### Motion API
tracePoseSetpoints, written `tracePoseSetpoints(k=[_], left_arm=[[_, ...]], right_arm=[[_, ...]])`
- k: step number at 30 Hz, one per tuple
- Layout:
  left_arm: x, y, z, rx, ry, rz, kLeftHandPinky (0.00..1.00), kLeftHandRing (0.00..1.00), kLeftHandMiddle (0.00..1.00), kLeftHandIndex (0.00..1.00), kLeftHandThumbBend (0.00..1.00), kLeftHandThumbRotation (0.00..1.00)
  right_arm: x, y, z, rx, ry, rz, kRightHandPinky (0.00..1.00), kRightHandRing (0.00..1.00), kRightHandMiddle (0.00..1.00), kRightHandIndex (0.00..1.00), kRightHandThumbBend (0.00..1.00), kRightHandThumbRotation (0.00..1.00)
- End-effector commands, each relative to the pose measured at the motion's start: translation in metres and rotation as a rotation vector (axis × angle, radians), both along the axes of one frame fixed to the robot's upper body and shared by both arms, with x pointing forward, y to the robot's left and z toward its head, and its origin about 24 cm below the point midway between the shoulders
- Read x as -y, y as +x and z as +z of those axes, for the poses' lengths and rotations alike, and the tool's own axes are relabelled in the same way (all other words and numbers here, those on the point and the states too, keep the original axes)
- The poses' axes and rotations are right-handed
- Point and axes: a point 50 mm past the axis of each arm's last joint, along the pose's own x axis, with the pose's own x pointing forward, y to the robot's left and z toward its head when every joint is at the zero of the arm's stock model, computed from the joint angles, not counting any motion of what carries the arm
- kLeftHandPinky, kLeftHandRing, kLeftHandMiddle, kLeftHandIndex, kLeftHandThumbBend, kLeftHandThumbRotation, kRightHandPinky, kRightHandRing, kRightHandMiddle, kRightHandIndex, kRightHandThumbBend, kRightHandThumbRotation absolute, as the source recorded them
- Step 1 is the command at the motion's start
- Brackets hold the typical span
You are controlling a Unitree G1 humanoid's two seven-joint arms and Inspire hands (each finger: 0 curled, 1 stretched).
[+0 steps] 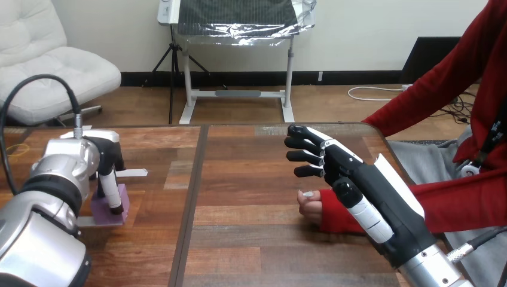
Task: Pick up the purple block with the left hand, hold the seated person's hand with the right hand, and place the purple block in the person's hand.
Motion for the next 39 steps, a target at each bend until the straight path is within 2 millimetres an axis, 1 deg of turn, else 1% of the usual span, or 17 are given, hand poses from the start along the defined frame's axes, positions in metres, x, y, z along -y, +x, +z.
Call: tracePoseSetpoints(k=[1,7,16,17,22,26,39], left_arm=[[0.012,0.013,0.022,0.056,-0.043,-0.014,0.65,0.80,0.84,0.84,0.77,0.00],[0.012,0.013,0.025,0.060,-0.075,-0.003,0.66,0.82,0.86,0.86,0.79,0.01],[0.010,0.015,0.031,0.068,-0.122,0.013,0.73,0.87,0.90,0.88,0.81,0.08],[0.010,0.015,0.032,0.068,-0.131,0.017,0.75,0.88,0.91,0.88,0.80,0.09],[0.009,0.017,0.039,0.076,-0.207,0.044,0.80,0.91,0.93,0.89,0.79,0.10],[0.008,0.018,0.044,0.090,-0.223,0.050,0.83,0.91,0.93,0.89,0.78,0.11],[0.004,0.021,0.061,0.135,-0.278,0.045,0.80,0.86,0.89,0.87,0.73,0.15]], right_arm=[[-0.001,0.007,0.023,0.103,0.007,0.000,0.79,0.85,0.88,0.90,0.95,1.00],[-0.002,0.007,0.024,0.103,0.003,0.003,0.79,0.85,0.88,0.90,0.95,1.00],[-0.001,0.007,0.023,0.103,0.004,0.003,0.79,0.85,0.88,0.89,0.95,1.00],[-0.001,0.007,0.023,0.101,0.004,0.004,0.79,0.85,0.88,0.90,0.95,1.00],[-0.002,0.007,0.023,0.093,0.010,0.007,0.79,0.85,0.89,0.90,0.95,1.00],[-0.001,0.008,0.023,0.096,0.004,0.006,0.79,0.85,0.89,0.90,0.96,1.00],[-0.002,0.009,0.022,0.096,-0.001,0.001,0.79,0.85,0.89,0.90,0.96,1.00]])
